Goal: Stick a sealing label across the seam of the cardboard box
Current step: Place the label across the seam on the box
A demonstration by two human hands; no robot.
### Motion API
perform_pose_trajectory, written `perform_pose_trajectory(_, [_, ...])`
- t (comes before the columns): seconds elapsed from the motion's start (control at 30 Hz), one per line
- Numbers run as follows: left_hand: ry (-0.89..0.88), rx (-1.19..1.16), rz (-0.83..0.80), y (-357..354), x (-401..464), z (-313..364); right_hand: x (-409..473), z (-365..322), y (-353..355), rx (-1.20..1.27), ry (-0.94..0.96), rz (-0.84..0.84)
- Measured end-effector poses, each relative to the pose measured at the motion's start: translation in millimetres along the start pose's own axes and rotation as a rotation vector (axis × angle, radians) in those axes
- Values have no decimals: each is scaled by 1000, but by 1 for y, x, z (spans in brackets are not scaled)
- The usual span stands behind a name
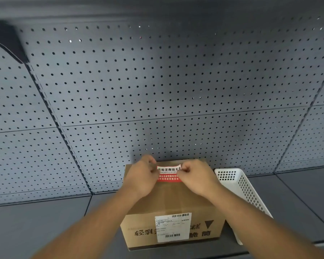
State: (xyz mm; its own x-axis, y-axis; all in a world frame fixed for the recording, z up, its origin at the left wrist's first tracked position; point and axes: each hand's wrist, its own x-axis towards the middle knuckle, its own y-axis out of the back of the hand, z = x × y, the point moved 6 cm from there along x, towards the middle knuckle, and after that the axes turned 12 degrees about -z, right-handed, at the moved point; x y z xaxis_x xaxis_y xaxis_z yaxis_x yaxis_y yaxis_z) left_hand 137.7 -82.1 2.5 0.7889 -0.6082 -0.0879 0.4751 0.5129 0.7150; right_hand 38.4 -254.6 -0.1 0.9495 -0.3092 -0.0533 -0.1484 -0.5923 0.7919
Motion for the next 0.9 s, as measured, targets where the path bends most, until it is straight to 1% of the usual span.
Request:
perform_pose_trajectory(0.13, [-69, 184, 9, -7, -3, 2, -5, -5, -5, -113, 40, 25])
perform_pose_trajectory(0.23, [-65, 268, 14, -9, -4, 6, -6, -8, -6, -162, 30, 19])
perform_pose_trajectory(0.37, [-22, 232, -41, -12, 0, 2, 4, 4, -10, -29, -9, -10])
perform_pose_trajectory(0.5, [37, 115, -92, -9, 5, -2, 11, 12, -11, 16, -30, -17])
perform_pose_trajectory(0.57, [55, 105, -100, -7, 5, -3, 12, 15, -12, 5, -15, -17])
perform_pose_trajectory(0.67, [57, 89, -113, -7, 7, -6, 9, 14, -15, -86, 21, -12])
perform_pose_trajectory(0.8, [50, 53, -127, -11, 8, -11, 10, 10, -9, -48, 13, 6])
perform_pose_trajectory(0.9, [30, 59, -139, -13, 9, -11, 9, 3, -9, -78, 8, -19])
